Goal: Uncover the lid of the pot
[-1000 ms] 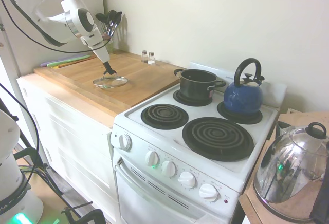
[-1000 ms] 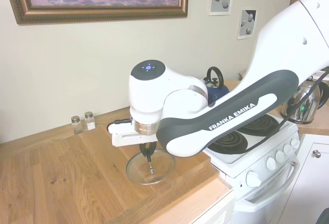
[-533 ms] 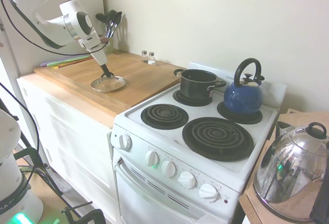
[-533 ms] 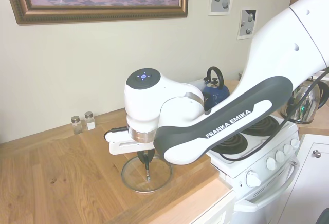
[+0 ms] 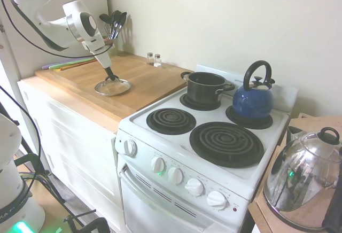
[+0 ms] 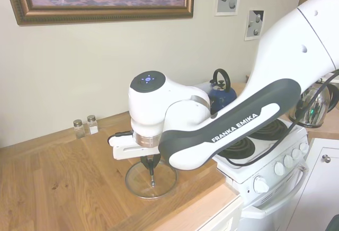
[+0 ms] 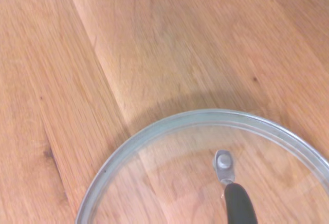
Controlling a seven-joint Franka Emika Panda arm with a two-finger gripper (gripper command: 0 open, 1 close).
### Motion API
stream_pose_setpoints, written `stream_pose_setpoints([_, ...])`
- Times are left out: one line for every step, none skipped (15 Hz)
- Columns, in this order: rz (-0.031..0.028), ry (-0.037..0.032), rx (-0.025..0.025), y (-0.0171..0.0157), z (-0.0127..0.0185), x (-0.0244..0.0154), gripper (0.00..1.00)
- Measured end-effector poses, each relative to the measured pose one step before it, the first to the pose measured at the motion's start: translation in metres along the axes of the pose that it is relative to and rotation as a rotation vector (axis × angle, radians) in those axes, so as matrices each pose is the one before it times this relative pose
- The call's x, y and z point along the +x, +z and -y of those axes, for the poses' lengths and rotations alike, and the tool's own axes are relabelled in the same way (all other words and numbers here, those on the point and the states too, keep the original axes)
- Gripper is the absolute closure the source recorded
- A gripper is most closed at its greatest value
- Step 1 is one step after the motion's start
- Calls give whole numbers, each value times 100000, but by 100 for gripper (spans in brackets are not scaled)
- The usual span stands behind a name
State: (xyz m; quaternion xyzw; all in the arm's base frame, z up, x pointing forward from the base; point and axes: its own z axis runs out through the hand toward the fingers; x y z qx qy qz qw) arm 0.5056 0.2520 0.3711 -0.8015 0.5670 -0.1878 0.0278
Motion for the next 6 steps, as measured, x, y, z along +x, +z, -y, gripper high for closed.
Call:
stream_pose_setpoints([84, 56, -231, 108, -21, -19, 0])
stream_pose_setpoints([-7, 130, -88, 45, 0, 53, 0])
stream_pose_setpoints([-81, 295, -45, 43, 16, 144, 0])
stream_pose_setpoints([146, 825, -28, 70, 50, 286, 0])
stream_pose_setpoints([273, 1262, 112, 30, 91, 424, 0])
stream_pose_setpoints([682, 1970, 595, -168, 174, 563, 0])
